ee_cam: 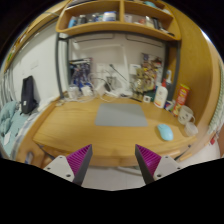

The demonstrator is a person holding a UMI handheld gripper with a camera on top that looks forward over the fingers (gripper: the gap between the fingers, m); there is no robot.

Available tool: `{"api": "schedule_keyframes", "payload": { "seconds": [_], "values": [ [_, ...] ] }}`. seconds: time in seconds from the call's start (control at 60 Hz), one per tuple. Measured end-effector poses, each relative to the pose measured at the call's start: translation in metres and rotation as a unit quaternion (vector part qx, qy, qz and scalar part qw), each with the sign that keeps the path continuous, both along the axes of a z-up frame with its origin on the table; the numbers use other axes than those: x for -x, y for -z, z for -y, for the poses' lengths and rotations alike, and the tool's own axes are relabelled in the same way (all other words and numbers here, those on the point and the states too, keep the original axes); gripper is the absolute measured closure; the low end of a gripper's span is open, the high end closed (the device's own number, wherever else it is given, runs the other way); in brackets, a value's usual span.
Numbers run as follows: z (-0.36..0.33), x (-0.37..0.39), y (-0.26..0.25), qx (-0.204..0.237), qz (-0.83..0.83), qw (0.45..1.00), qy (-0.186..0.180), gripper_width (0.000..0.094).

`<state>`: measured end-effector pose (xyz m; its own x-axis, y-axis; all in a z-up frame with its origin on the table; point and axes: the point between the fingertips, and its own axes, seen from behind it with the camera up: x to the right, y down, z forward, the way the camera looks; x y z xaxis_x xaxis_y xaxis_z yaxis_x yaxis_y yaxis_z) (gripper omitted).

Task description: Arrange mouse

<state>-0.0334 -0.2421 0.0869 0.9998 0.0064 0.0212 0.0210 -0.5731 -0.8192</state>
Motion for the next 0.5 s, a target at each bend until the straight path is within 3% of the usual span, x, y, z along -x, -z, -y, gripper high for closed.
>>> {"api": "schedule_keyframes", "payload": {
  "seconds": [0.283, 0.5],
  "values": [
    [-0.013, -0.178, 0.055, 0.048, 0.005, 0.994, 0.096, 0.0083],
    [-0.069, -0.24, 0.078, 0.051, 0.003, 0.994, 0.092, 0.008]
  ]
}}
